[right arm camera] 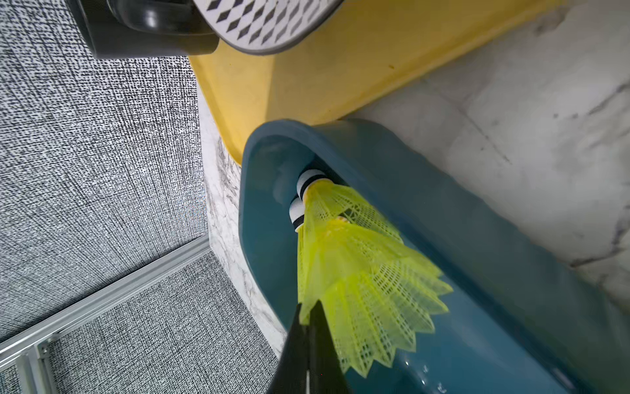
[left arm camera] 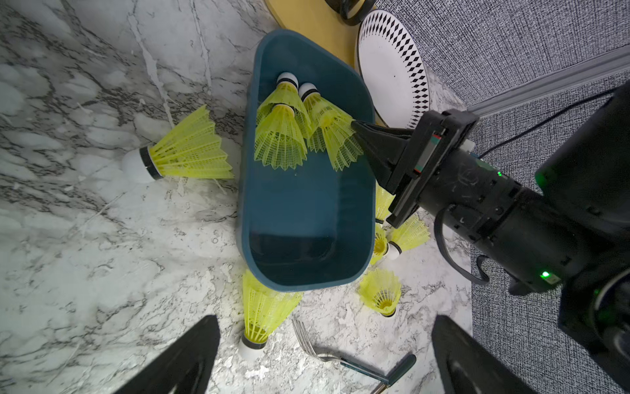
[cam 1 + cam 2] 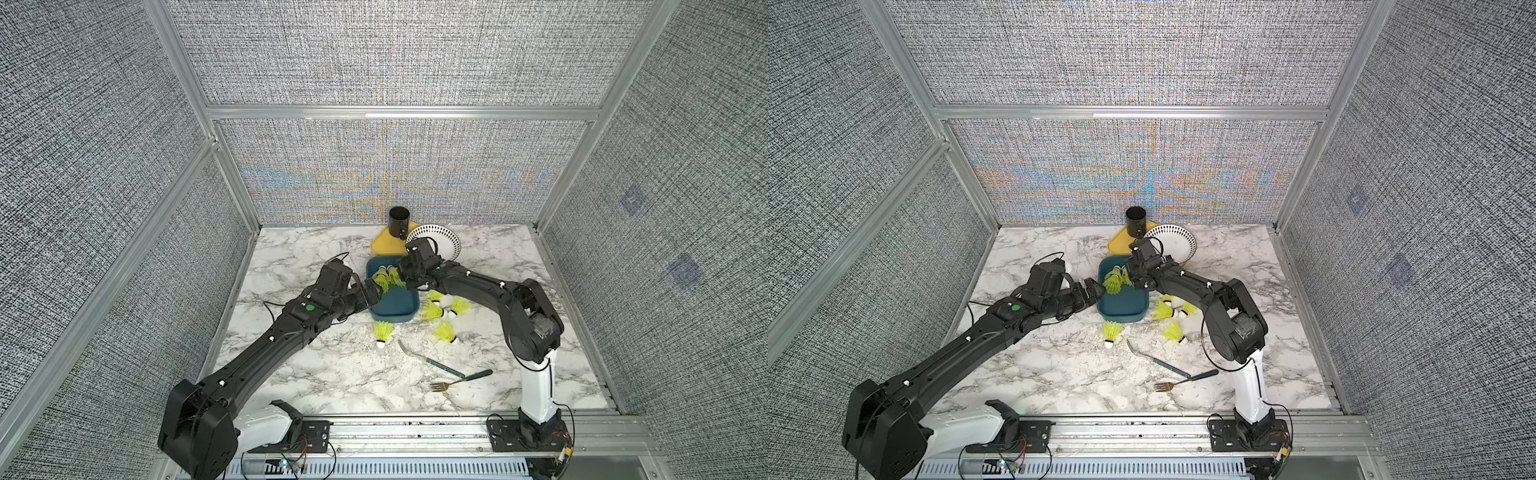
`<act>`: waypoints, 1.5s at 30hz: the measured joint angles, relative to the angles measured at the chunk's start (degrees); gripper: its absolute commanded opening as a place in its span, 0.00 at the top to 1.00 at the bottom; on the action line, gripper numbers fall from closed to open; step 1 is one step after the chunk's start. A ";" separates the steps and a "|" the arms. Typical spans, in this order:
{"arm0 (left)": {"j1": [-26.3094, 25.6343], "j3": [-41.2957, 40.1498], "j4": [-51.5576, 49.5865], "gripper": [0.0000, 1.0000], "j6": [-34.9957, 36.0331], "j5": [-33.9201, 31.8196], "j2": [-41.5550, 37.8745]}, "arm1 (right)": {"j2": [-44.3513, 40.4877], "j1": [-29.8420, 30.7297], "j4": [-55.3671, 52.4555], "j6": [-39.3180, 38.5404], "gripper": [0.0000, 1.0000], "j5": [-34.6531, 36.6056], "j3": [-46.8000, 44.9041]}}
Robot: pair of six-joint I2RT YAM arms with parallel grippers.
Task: Put the shuttlecocks into the storage box
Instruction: Place the shuttlecock in the storage box.
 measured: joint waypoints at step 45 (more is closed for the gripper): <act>0.09 0.48 0.24 0.00 0.00 2.25 1.36 | -0.07 0.55 9.31 1.16 0.10 -2.49 -4.74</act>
